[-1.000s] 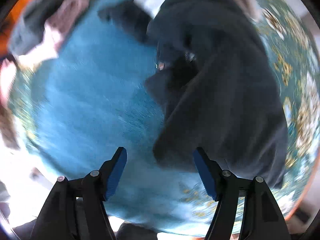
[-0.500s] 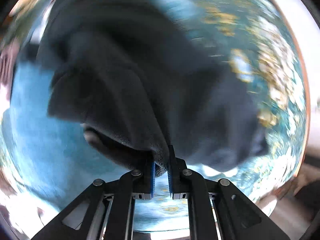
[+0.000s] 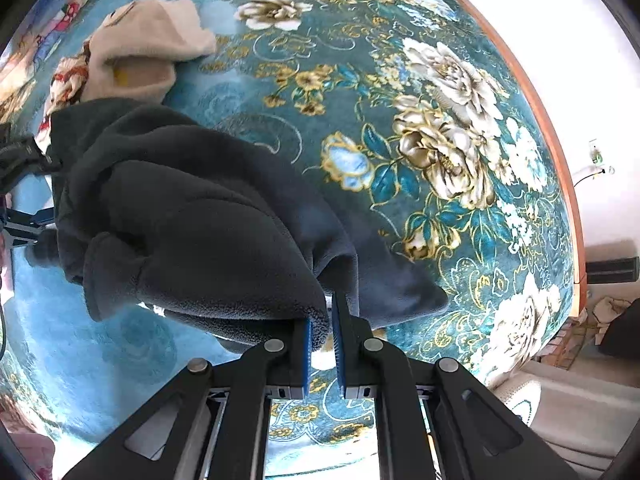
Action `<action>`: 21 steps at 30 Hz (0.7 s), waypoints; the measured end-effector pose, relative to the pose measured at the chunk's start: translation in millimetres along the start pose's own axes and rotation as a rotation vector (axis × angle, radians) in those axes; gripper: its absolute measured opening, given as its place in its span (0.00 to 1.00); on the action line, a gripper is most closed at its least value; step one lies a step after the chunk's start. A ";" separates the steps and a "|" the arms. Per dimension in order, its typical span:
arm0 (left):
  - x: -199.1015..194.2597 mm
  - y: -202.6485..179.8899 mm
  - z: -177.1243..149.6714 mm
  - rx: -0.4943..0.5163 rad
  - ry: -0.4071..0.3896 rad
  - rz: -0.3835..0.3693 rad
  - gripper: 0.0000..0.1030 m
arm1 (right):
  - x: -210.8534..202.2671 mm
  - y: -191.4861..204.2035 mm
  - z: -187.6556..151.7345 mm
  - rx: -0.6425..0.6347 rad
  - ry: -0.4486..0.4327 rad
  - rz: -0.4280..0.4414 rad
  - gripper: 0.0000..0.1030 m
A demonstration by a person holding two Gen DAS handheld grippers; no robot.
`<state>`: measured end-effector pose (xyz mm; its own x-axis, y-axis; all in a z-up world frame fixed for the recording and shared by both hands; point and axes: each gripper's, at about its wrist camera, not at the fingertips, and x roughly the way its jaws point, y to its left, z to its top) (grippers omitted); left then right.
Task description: Fold clothes
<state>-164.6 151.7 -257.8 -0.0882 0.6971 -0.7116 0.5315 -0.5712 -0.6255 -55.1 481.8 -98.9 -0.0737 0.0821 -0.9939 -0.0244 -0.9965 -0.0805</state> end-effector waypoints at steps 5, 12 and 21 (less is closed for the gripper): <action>-48.5 -46.0 -16.3 0.152 -0.122 -0.017 0.05 | -1.1 -3.0 -3.9 -0.012 -0.083 -0.017 0.09; -143.2 -129.0 -46.6 0.324 -0.305 -0.111 0.04 | -84.8 -30.4 -65.4 0.081 -0.289 -0.003 0.07; -274.1 -229.3 -132.3 0.530 -0.612 -0.238 0.05 | -227.0 -85.6 -23.3 0.080 -0.689 0.019 0.06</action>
<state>-150.8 149.0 122.9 -0.6702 0.5539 -0.4940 -0.0110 -0.6729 -0.7396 -13.0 548.1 131.9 -0.6905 0.0842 -0.7184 -0.0887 -0.9956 -0.0314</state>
